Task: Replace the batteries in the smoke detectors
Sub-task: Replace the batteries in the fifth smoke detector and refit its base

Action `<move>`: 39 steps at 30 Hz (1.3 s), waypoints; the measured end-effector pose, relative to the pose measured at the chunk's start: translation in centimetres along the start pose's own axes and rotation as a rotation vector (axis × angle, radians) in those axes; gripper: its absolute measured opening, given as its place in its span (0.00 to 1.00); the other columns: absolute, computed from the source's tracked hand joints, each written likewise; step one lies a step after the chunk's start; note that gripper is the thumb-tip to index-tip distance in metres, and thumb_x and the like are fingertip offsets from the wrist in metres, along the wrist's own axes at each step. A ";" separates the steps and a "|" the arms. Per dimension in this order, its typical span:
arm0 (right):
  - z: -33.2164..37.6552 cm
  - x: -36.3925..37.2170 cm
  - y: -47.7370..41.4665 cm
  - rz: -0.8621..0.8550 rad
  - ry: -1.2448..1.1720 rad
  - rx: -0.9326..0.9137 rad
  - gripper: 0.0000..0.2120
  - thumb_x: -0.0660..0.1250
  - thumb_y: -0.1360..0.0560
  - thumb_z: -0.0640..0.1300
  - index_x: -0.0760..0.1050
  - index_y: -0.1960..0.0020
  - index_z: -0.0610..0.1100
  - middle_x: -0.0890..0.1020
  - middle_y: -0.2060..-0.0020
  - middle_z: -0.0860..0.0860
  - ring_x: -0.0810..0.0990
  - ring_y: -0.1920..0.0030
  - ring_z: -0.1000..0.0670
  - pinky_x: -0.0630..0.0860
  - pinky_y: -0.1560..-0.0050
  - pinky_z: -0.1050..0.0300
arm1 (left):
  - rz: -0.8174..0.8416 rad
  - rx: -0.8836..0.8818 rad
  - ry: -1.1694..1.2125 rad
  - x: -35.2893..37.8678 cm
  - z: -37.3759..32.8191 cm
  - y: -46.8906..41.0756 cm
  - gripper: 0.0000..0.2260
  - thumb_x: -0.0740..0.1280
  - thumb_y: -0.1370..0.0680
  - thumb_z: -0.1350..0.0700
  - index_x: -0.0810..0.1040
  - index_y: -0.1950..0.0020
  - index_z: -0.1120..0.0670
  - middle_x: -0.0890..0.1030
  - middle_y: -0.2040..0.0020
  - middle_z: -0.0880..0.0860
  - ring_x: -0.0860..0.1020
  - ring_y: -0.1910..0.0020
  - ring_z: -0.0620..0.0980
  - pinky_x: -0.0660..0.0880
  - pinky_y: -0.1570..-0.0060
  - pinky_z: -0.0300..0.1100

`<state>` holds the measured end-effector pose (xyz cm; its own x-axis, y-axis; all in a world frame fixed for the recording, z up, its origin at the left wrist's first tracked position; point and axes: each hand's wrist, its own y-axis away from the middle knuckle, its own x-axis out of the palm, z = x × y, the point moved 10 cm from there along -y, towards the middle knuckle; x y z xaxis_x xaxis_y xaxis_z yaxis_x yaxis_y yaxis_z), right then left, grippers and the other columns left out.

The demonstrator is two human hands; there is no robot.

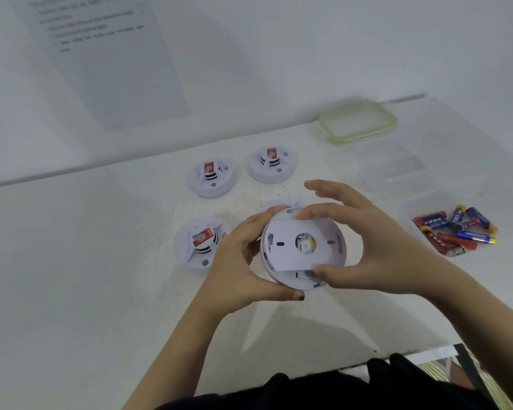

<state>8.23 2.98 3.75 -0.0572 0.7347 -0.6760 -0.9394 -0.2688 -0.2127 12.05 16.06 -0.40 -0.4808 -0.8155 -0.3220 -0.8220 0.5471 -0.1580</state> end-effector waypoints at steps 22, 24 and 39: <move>-0.6 0.6 0.3 0.023 -0.120 0.112 0.28 0.78 0.36 0.53 0.72 0.39 0.66 0.70 0.35 0.66 0.62 0.32 0.68 0.66 0.39 0.70 | 0.035 -0.054 0.109 -0.2 0.5 0.4 0.45 0.81 0.43 0.64 0.69 0.28 0.52 0.77 0.34 0.53 0.75 0.35 0.54 0.78 0.44 0.57; -0.8 1.0 0.5 0.023 -0.266 0.143 0.28 0.78 0.36 0.48 0.74 0.40 0.64 0.75 0.40 0.66 0.75 0.40 0.62 0.75 0.46 0.65 | 0.047 -0.057 0.128 -0.1 0.5 0.4 0.46 0.81 0.43 0.66 0.68 0.28 0.53 0.77 0.34 0.53 0.75 0.35 0.55 0.78 0.44 0.58; -1.3 2.6 1.6 0.198 -0.756 0.167 0.26 0.69 0.28 0.41 0.70 0.32 0.55 0.79 0.41 0.51 0.81 0.47 0.38 0.82 0.55 0.44 | 0.094 0.002 0.266 0.4 -0.8 0.8 0.42 0.79 0.42 0.66 0.71 0.31 0.44 0.80 0.39 0.50 0.76 0.36 0.53 0.79 0.48 0.43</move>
<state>7.00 3.63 0.77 -0.3857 0.9225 -0.0162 -0.9226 -0.3855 0.0099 10.97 15.96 0.08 -0.6182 -0.7820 -0.0791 -0.7697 0.6227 -0.1408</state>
